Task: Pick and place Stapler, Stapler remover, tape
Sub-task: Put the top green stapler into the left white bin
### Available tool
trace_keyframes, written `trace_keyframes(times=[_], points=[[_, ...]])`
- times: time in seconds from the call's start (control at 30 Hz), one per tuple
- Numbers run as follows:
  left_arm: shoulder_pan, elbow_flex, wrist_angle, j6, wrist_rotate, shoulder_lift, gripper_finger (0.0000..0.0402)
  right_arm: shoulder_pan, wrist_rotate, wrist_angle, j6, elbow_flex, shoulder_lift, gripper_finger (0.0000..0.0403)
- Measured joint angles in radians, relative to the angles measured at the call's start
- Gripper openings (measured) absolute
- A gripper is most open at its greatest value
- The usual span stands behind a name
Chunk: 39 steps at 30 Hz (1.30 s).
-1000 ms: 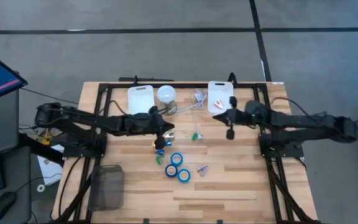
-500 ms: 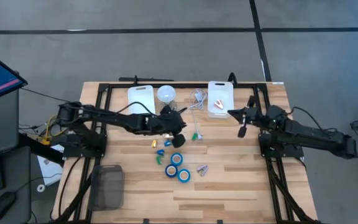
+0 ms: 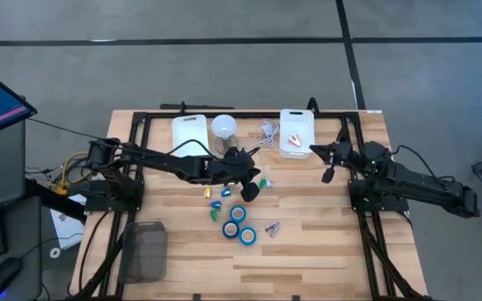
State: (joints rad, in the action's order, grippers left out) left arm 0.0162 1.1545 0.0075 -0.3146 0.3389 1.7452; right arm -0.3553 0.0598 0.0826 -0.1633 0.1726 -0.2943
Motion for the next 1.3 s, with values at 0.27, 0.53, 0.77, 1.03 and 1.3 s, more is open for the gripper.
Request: trace_keyframes(times=[0.27,0.53,0.77,1.03,1.3], points=[[-0.023,0.0,0.015,-0.133,-0.002,-0.004,0.0005,0.0,-0.001,0.0,-0.004,0.0,0.0,0.0],[0.006,0.003,0.014,-0.249,0.068,0.0,0.0003,0.0,0.001,0.0,-0.02,0.0,0.0,0.0],[0.035,0.163,-0.001,-0.18,0.101,0.087,0.0003,-0.001,0.001,0.004,-0.021,0.0,0.0,0.0],[0.006,0.456,-0.442,-0.22,0.055,0.24,0.0003,0.0,0.001,-0.005,-0.02,0.0,0.0,0.0],[-0.036,0.468,-0.562,-0.377,-0.047,0.311,0.0003,-0.001,0.024,-0.02,-0.02,0.0,0.0,0.0]])
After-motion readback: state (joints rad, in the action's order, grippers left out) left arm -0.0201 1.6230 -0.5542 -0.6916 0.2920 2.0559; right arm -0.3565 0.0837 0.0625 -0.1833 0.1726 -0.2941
